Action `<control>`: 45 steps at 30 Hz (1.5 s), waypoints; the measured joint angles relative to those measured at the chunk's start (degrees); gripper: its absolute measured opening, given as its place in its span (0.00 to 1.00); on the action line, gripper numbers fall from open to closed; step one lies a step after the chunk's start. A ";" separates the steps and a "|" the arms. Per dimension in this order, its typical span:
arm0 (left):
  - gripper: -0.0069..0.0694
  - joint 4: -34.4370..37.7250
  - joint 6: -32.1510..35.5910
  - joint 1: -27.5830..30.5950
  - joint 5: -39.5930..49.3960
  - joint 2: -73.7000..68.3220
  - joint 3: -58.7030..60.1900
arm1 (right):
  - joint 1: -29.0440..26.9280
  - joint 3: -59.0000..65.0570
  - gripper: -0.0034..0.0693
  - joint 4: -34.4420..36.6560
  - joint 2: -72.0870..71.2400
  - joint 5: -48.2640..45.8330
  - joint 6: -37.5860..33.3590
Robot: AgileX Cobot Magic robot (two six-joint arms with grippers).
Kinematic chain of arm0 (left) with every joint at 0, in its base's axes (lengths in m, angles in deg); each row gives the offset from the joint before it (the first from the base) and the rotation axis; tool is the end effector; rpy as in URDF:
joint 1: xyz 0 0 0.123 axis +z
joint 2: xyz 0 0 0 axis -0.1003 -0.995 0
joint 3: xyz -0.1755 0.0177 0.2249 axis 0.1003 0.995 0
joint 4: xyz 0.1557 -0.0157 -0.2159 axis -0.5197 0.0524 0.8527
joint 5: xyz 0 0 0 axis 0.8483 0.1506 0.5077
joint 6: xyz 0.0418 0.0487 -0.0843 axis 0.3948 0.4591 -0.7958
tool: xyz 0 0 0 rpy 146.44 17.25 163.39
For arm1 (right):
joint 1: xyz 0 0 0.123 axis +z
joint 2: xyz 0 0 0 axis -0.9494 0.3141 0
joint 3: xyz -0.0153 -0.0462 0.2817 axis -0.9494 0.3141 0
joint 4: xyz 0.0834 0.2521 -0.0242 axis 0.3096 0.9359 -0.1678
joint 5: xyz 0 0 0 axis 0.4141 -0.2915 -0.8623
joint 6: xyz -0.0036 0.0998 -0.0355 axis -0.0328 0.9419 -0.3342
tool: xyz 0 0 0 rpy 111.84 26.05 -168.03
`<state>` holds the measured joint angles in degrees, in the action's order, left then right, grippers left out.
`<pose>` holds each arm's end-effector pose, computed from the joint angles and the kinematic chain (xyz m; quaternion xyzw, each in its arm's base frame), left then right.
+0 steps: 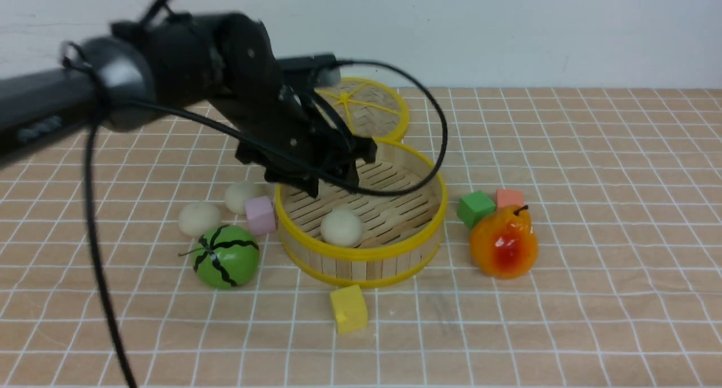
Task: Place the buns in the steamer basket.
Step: Use the left arm to grab a steamed stuffed bun
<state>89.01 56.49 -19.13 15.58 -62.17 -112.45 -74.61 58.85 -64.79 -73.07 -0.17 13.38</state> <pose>0.3960 -0.2021 0.2819 0.1092 0.9416 -0.1754 0.2659 0.0804 -0.0067 0.1682 0.0694 0.8035 0.0054 0.5912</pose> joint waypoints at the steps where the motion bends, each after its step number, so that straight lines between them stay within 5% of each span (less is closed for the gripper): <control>1: 0.65 -0.20 0.19 0.00 0.47 1.16 0.00 | 0.00 0.00 0.38 0.00 0.00 0.00 0.00; 8: 0.61 -3.50 1.11 0.71 4.47 8.77 0.00 | 0.00 0.00 0.38 0.00 0.00 0.00 0.00; 12: 0.45 -3.64 1.23 5.61 6.65 10.90 0.00 | 0.00 0.00 0.38 0.00 0.00 0.00 0.00; 17: 0.12 -1.87 1.28 15.97 10.21 10.99 0.85 | 0.00 0.00 0.38 0.00 0.00 0.00 0.00; 19: 0.07 -1.06 1.33 20.06 10.42 10.99 1.65 | 0.00 0.00 0.38 0.00 0.00 0.00 0.00; 27: 0.07 -0.85 1.33 29.13 5.56 9.41 6.04 | 0.00 0.00 0.38 0.00 0.00 0.00 0.00; 37: 0.23 -5.69 1.52 21.07 -2.26 -0.53 6.83 | 0.00 0.00 0.38 0.00 0.00 0.00 0.00; 45: 0.34 -11.54 -5.91 18.23 -6.57 -5.43 6.83 | 0.00 0.00 0.38 0.00 0.00 0.00 0.00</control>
<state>77.47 50.58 -0.90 9.01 -67.60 -105.62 -74.61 58.85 -64.79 -73.07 -0.17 13.38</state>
